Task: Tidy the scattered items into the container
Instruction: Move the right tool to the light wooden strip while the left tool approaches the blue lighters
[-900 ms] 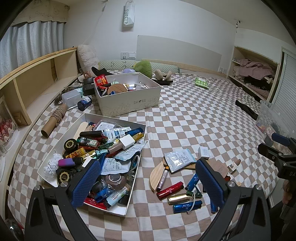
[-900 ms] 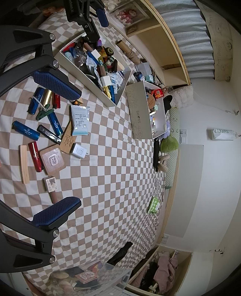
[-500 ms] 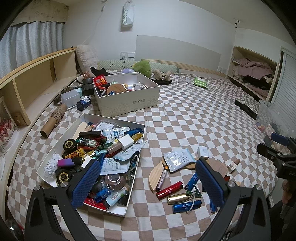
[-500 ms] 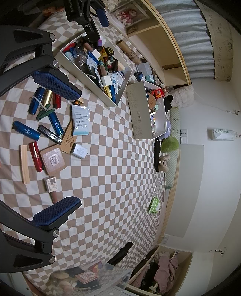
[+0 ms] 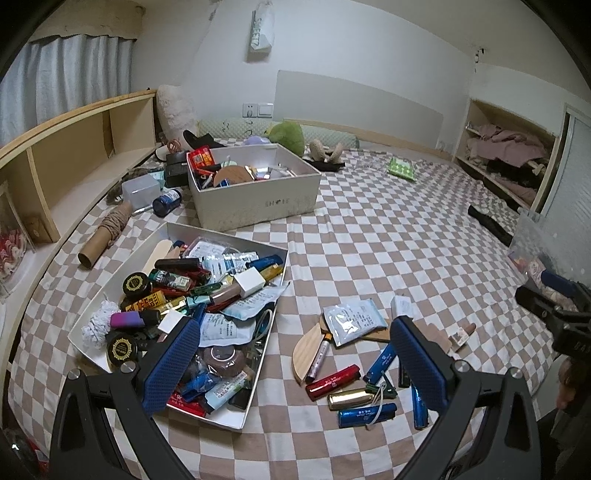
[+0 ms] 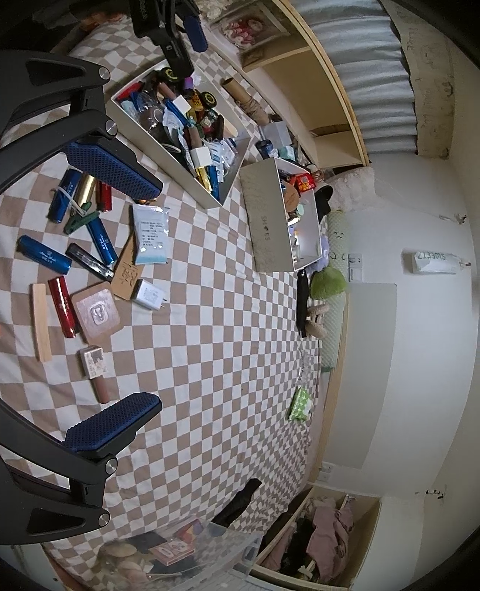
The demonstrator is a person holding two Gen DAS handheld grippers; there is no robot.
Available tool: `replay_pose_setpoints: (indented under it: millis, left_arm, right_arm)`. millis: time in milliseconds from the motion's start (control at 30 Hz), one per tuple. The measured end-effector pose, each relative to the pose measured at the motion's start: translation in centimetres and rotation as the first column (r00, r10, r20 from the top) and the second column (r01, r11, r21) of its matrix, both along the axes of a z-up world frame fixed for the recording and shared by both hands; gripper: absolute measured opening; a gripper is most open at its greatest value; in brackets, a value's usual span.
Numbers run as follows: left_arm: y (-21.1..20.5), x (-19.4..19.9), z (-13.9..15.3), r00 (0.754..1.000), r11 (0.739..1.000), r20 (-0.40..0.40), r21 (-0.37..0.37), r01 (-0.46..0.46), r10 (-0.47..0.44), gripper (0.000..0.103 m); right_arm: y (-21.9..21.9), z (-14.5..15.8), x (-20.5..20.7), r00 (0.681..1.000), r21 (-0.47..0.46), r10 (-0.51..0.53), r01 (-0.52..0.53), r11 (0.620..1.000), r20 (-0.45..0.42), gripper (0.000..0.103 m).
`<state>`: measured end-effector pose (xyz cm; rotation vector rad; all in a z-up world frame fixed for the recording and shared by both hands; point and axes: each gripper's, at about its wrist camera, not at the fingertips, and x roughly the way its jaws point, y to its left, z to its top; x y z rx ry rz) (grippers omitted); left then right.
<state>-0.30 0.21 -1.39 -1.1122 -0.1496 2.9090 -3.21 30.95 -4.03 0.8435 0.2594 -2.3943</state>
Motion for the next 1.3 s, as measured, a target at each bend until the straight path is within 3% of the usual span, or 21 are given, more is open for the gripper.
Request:
replay_pose_setpoints:
  millis: [200, 333, 733, 1100, 1300]
  left_arm:
    - [0.8, -0.3, -1.6, 0.999, 1.0, 0.041, 0.026, 0.014, -0.015, 0.103]
    - [1.6, -0.5, -2.8, 0.996, 0.999, 0.085, 0.044, 0.015, -0.019, 0.103]
    - [5.0, -0.3, -6.0, 0.981, 0.994, 0.166, -0.034, 0.106, -0.099, 0.103]
    - [8.8, -0.1, -10.1, 0.943, 0.981, 0.283, -0.03, 0.191, -0.175, 0.103]
    - [9.6, -0.1, -11.7, 0.925, 0.98, 0.337, -0.032, 0.195, -0.173, 0.103]
  right_arm:
    - [0.7, -1.3, -1.1, 1.0, -0.03, 0.013, -0.013, 0.999, 0.013, 0.103]
    - [0.7, -3.0, -1.6, 0.998, 0.015, 0.061, -0.062, 0.998, 0.025, 0.103]
    - [2.8, -8.3, -3.8, 0.984, 0.081, 0.01, -0.024, 0.996, 0.179, 0.103]
    - [3.6, -13.6, -4.5, 0.943, 0.176, 0.004, -0.067, 0.982, 0.332, 0.103]
    - [3.8, -15.4, -4.2, 0.937, 0.187, 0.052, -0.123, 0.975, 0.346, 0.103]
